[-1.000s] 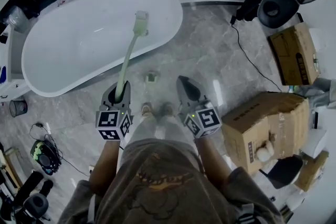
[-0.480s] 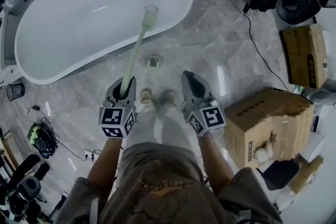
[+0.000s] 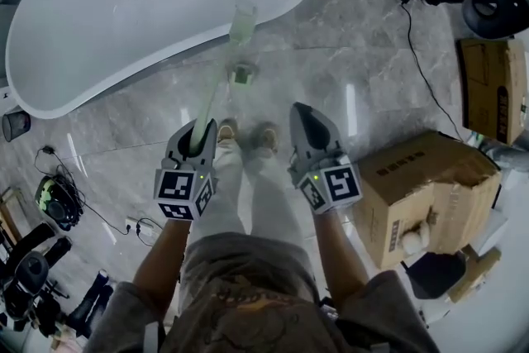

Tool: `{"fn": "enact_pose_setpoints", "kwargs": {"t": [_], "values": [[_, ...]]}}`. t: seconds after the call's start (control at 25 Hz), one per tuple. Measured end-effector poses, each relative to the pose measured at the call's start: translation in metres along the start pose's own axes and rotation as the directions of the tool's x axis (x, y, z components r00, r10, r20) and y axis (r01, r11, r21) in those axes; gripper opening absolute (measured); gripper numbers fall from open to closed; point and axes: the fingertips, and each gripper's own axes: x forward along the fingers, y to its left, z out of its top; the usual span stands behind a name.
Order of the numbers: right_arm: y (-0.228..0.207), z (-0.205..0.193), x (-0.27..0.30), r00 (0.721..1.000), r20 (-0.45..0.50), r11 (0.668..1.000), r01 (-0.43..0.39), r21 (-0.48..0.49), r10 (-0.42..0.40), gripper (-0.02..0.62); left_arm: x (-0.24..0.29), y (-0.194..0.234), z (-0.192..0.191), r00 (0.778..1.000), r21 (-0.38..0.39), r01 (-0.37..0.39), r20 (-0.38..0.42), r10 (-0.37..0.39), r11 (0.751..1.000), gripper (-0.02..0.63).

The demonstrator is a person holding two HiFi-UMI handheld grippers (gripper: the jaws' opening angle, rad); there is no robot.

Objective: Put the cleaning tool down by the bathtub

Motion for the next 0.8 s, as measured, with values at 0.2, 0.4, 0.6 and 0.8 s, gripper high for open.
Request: {"fn": "enact_pose_setpoints", "kwargs": {"t": [0.2, 0.4, 0.6, 0.8], "values": [[-0.009, -0.030, 0.011, 1.000, -0.021, 1.000, -0.001, -0.001, 0.001, 0.000, 0.018, 0.004, -0.024, 1.000, -0.005, 0.009, -0.018, -0.009, 1.000, 0.060], [-0.016, -0.056, 0.020, 0.999, -0.032, 1.000, -0.001, 0.011, 0.001, 0.000, 0.032, 0.005, -0.051, 0.999, -0.009, 0.020, -0.041, -0.020, 1.000, 0.060], [-0.019, -0.082, 0.027, 0.999, -0.049, 1.000, -0.004, 0.027, 0.006, 0.000, 0.039, 0.007, -0.080, 0.997, -0.019, 0.026, -0.069, -0.027, 0.999, 0.060], [-0.019, -0.103, 0.032, 0.998, -0.066, 0.999, -0.006, 0.035, 0.008, 0.000, 0.041, 0.007, -0.091, 0.998, 0.010, 0.045, -0.053, -0.044, 0.999, 0.060]]}}
